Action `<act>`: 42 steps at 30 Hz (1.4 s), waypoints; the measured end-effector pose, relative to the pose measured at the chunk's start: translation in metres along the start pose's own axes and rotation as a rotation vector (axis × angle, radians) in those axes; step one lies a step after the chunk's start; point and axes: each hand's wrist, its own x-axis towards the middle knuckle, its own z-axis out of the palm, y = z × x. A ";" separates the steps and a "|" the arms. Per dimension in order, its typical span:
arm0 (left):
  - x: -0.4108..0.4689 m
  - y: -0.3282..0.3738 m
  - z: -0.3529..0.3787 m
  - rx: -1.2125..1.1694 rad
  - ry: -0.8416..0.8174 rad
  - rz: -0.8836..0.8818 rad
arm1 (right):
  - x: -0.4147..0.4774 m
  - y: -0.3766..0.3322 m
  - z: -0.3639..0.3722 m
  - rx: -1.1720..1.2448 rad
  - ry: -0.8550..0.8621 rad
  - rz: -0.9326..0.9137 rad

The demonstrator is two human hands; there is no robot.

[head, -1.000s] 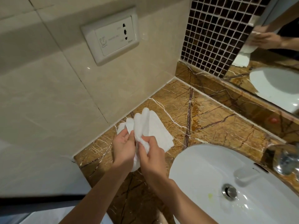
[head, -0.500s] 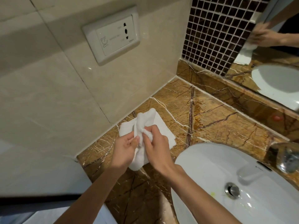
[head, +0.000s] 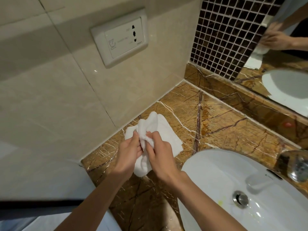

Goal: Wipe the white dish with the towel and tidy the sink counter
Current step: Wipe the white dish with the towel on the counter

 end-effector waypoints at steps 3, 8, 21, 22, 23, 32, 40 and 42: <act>-0.002 -0.002 0.000 -0.001 0.002 0.019 | 0.002 0.002 0.000 0.061 0.059 0.076; 0.000 -0.009 0.001 0.061 0.150 0.050 | -0.005 0.008 -0.002 0.135 0.088 0.230; -0.007 -0.002 -0.017 -0.047 0.092 0.013 | -0.003 0.007 0.001 0.118 0.056 0.172; -0.007 -0.001 -0.015 -0.051 0.104 0.007 | -0.008 0.007 0.005 0.112 0.027 0.155; -0.006 -0.001 -0.014 -0.053 0.116 0.002 | -0.013 0.007 0.007 0.107 0.008 0.141; -0.004 0.005 -0.014 -0.303 0.167 -0.086 | -0.005 0.026 -0.006 0.157 0.178 0.148; 0.005 0.021 -0.020 -0.205 0.185 0.091 | 0.026 0.057 -0.036 0.456 0.460 0.586; 0.005 0.020 -0.021 -0.180 0.185 0.104 | 0.022 0.063 -0.040 0.630 0.446 0.702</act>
